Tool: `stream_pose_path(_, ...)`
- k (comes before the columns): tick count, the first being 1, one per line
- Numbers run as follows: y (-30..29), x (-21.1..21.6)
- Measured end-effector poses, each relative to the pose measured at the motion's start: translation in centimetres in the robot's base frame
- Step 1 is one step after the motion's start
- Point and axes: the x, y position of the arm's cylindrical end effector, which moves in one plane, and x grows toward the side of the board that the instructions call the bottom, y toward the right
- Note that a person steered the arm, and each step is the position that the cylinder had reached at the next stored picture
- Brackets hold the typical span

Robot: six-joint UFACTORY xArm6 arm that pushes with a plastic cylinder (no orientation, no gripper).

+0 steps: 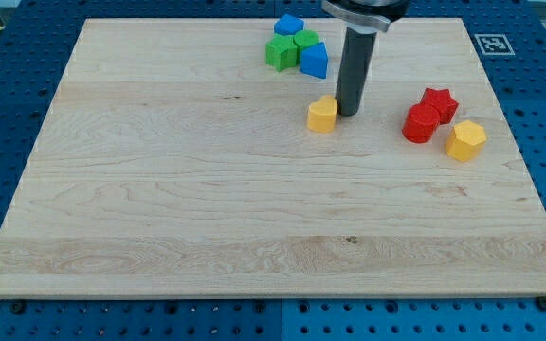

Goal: Push red star down and right a bit

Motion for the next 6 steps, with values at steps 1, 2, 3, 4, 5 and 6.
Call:
stream_pose_path(1,-1.5,0.5)
stream_pose_path(2,-1.4,0.5)
stream_pose_path(3,2.1,-0.8)
stream_pose_path(4,5.9,-1.8)
stream_pose_path(5,9.7,-2.1)
stream_pose_path(6,13.8,-2.2)
